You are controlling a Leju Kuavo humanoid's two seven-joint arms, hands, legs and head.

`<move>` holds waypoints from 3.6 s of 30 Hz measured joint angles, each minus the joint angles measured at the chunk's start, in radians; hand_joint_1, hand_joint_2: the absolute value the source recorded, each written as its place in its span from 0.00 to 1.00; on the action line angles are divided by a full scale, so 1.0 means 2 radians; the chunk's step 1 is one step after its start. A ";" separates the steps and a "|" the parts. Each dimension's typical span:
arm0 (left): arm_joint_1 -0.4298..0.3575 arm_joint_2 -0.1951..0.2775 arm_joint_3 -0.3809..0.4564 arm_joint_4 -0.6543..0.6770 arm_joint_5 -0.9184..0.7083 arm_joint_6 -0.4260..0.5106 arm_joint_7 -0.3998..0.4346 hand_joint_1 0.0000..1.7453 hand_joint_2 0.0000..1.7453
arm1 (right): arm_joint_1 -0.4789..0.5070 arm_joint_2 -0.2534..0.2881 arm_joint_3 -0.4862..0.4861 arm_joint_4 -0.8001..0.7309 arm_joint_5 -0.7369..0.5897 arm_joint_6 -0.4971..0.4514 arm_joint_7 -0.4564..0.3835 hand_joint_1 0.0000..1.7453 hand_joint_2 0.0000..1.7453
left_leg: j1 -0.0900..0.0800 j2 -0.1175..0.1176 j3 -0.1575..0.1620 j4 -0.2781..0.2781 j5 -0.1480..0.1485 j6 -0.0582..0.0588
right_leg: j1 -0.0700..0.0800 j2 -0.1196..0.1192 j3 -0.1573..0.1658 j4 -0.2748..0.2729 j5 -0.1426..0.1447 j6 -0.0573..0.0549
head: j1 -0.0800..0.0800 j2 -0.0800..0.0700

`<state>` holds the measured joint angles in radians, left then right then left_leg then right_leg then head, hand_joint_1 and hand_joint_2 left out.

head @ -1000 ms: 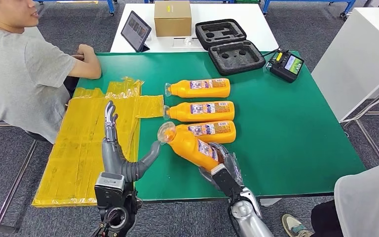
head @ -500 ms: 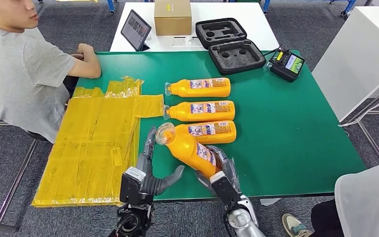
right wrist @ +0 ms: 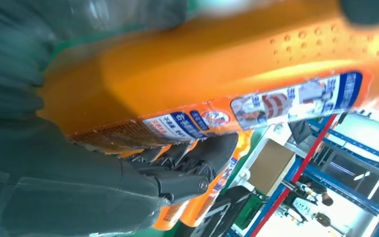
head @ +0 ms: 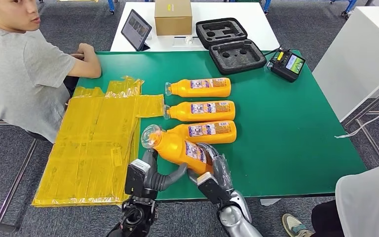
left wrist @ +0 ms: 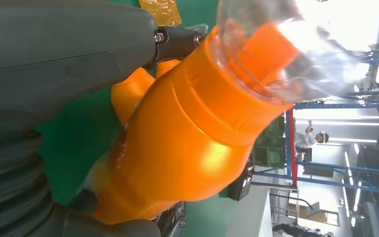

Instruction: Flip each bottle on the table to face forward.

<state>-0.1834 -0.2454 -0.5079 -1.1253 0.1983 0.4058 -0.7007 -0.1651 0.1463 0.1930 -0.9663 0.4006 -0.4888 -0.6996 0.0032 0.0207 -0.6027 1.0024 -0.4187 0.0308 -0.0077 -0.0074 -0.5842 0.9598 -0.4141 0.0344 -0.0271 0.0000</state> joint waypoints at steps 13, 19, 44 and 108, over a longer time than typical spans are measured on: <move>-0.017 -0.007 0.007 0.013 0.051 -0.012 0.006 0.00 1.00 | -0.014 0.009 0.043 0.028 0.010 -0.030 0.001 1.00 1.00 | 0.000 0.000 0.000 0.000 0.000 0.000 | 0.000 0.000 0.000 0.000 0.000 0.000 | 0.000 0.000; -0.019 -0.010 0.008 0.019 0.101 -0.026 0.015 0.00 1.00 | -0.017 0.010 0.069 0.038 -0.001 -0.066 0.001 1.00 1.00 | 0.000 0.000 0.000 0.000 0.000 0.000 | 0.000 0.000 0.000 0.000 0.000 0.000 | 0.000 0.000; -0.048 -0.018 -0.006 0.074 0.148 -0.029 0.020 1.00 1.00 | -0.045 0.000 0.140 0.067 -0.056 -0.098 0.004 0.42 1.00 | 0.000 0.000 -0.001 0.000 0.000 0.000 | 0.000 0.000 -0.001 0.000 0.000 0.000 | 0.000 0.000; -0.088 0.006 0.276 0.043 -0.865 0.140 0.332 1.00 1.00 | 0.019 -0.002 0.160 -0.019 -0.130 -0.005 0.001 0.00 1.00 | 0.000 -0.002 -0.002 0.000 0.003 -0.001 | 0.000 -0.003 -0.002 0.000 0.001 0.000 | 0.000 0.000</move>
<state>-0.3586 -0.2343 0.0441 -1.0383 -1.5313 0.6859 -0.0366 -0.1275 0.1420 0.5132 -1.0037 0.1397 -0.4987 -0.6985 0.0033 0.0170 -0.6067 1.0025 -0.4133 0.0298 -0.0076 -0.0126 -0.5879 0.9608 -0.4127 0.0342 -0.0269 0.0000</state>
